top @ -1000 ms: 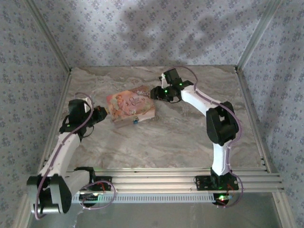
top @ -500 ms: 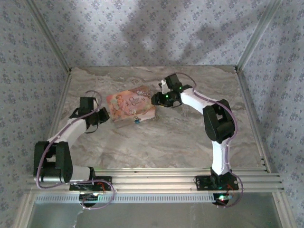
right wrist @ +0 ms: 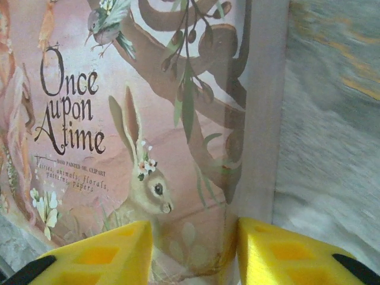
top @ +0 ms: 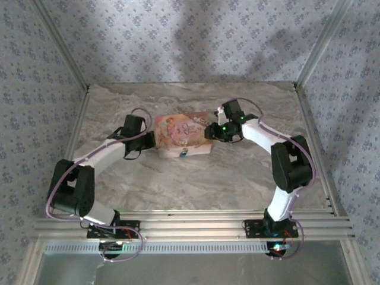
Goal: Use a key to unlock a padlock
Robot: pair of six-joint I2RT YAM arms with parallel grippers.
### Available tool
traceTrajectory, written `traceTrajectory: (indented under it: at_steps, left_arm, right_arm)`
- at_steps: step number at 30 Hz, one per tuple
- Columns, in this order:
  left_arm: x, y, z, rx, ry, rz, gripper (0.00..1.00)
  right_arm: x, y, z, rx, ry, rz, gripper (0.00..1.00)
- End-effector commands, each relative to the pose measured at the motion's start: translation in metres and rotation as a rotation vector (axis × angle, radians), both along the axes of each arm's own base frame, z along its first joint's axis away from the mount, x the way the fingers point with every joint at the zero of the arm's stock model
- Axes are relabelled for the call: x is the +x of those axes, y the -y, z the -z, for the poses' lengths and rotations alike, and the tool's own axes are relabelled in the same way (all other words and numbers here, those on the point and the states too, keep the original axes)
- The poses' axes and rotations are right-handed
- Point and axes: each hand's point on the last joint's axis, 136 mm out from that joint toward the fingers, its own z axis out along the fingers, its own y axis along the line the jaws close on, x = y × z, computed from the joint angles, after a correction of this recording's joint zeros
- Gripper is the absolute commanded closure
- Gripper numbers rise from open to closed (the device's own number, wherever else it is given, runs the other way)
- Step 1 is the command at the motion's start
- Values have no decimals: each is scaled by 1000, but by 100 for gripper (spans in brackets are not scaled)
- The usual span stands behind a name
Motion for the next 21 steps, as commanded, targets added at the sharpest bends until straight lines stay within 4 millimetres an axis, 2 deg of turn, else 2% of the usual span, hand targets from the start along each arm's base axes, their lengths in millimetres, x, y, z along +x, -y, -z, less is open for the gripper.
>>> traceTrajectory:
  at_steps: [1,2,6,9,12,14,18,21]
  left_arm:
    - [7,26,-21,-55,68,76,100]
    - [7,29,-23,-64,74,86,100]
    - [4,36,-28,-93,87,128,100]
    - [2,33,-31,-88,103,136,100]
    - [-1,30,-34,-128,118,155,100]
    - [-3,27,-36,-152,122,170,100]
    - [-9,14,-37,-181,112,150,100]
    - [-18,3,-36,-194,109,110,100]
  right_arm:
    - [-4,30,-28,-36,42,56,52]
    - [-3,37,-40,-49,82,75,51]
    - [-14,67,-66,-131,201,190,47]
    - [-32,74,-77,-165,261,251,45]
    - [-56,68,-81,-215,358,301,42]
    - [-71,64,-76,-244,391,322,41]
    - [-97,45,-54,-274,400,330,41]
    - [-104,21,-39,-267,414,304,40]
